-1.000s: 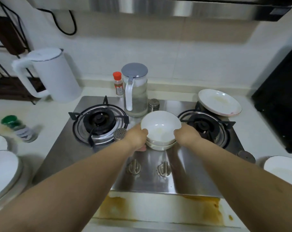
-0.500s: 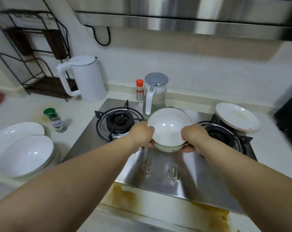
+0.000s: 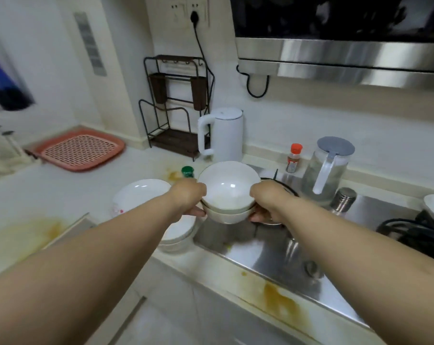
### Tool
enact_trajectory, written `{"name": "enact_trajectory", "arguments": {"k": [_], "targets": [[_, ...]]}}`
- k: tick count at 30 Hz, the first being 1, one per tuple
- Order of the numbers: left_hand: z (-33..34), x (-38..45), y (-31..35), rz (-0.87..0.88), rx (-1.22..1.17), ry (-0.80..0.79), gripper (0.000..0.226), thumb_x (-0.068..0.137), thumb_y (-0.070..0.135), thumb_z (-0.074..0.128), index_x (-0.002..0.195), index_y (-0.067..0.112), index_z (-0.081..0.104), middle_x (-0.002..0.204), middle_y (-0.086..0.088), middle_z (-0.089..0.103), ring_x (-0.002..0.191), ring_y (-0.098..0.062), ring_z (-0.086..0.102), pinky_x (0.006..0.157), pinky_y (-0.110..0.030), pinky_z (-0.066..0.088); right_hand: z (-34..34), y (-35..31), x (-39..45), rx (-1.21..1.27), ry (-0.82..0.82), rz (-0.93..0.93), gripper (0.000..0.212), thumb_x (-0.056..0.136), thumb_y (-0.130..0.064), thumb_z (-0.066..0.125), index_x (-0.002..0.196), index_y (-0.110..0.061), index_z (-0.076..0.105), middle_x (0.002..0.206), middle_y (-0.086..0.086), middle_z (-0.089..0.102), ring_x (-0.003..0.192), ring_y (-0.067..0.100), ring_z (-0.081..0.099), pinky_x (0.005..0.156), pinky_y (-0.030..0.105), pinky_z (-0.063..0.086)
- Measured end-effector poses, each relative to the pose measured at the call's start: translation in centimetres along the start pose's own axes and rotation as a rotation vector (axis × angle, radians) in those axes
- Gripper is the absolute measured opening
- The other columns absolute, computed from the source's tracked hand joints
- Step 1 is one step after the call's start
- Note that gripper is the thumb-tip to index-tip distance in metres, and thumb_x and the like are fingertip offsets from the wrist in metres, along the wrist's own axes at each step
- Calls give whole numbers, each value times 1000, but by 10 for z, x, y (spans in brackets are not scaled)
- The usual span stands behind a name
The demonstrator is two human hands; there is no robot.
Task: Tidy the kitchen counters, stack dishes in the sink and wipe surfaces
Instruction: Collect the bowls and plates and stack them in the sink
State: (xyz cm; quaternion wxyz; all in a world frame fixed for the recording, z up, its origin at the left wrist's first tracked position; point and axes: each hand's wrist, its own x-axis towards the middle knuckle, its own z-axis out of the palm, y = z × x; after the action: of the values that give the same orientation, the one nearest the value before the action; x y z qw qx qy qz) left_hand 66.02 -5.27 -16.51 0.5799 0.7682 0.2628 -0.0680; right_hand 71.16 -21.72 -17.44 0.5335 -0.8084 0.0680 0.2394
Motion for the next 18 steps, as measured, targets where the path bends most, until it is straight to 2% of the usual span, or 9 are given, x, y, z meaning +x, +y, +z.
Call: {"name": "enact_trajectory", "arguments": {"k": [4, 6, 10, 12, 14, 16, 18], "targets": [[-79, 10, -25, -7, 16, 37, 13, 92, 10, 44, 102, 7, 52, 89, -4, 48, 81, -38, 66, 71, -33, 57, 79, -29, 5, -54, -33, -39, 13, 93, -2, 33, 98, -4, 45, 77, 18, 55, 55, 27, 54, 47, 32, 50], [-107, 18, -35, -10, 19, 49, 15, 92, 10, 44, 104, 6, 53, 89, -3, 47, 79, -36, 66, 67, -30, 56, 108, -39, 7, -68, -37, -24, 13, 93, -1, 33, 94, -2, 46, 77, 21, 56, 55, 31, 56, 48, 34, 51], [-139, 33, -58, -44, 18, 13, 20, 91, 11, 45, 108, 6, 54, 91, -4, 50, 76, -34, 67, 76, -32, 57, 148, -42, 13, -88, -10, 33, 20, 94, 0, 34, 76, -3, 44, 69, 19, 54, 54, 31, 55, 54, 37, 50], [-144, 37, -68, -67, 29, -7, 15, 91, 11, 46, 102, 7, 54, 89, -7, 53, 81, -38, 68, 76, -34, 56, 157, -36, 15, -105, 20, 61, 20, 93, -2, 34, 76, -5, 44, 71, 18, 53, 54, 30, 55, 53, 36, 49], [-145, 38, -74, -83, 43, -8, 6, 90, 10, 46, 91, 8, 52, 86, -11, 55, 81, -39, 68, 70, -32, 54, 163, -30, 18, -114, 48, 74, 19, 93, -2, 34, 78, -5, 46, 73, 18, 53, 54, 30, 53, 53, 35, 48], [-147, 40, -80, -90, 62, -6, 8, 89, 9, 46, 83, 10, 50, 87, -13, 56, 78, -36, 66, 64, -30, 52, 167, -24, 21, -116, 61, 87, 19, 92, -2, 36, 77, -5, 47, 71, 17, 52, 53, 29, 51, 50, 34, 45], [-147, 44, -87, -71, 94, -15, 11, 89, 7, 47, 79, 11, 49, 85, -10, 54, 86, -36, 66, 72, -35, 54, 171, -18, 24, -124, 71, 86, 19, 91, -3, 37, 76, -7, 47, 74, 17, 53, 54, 30, 53, 49, 33, 46]]}}
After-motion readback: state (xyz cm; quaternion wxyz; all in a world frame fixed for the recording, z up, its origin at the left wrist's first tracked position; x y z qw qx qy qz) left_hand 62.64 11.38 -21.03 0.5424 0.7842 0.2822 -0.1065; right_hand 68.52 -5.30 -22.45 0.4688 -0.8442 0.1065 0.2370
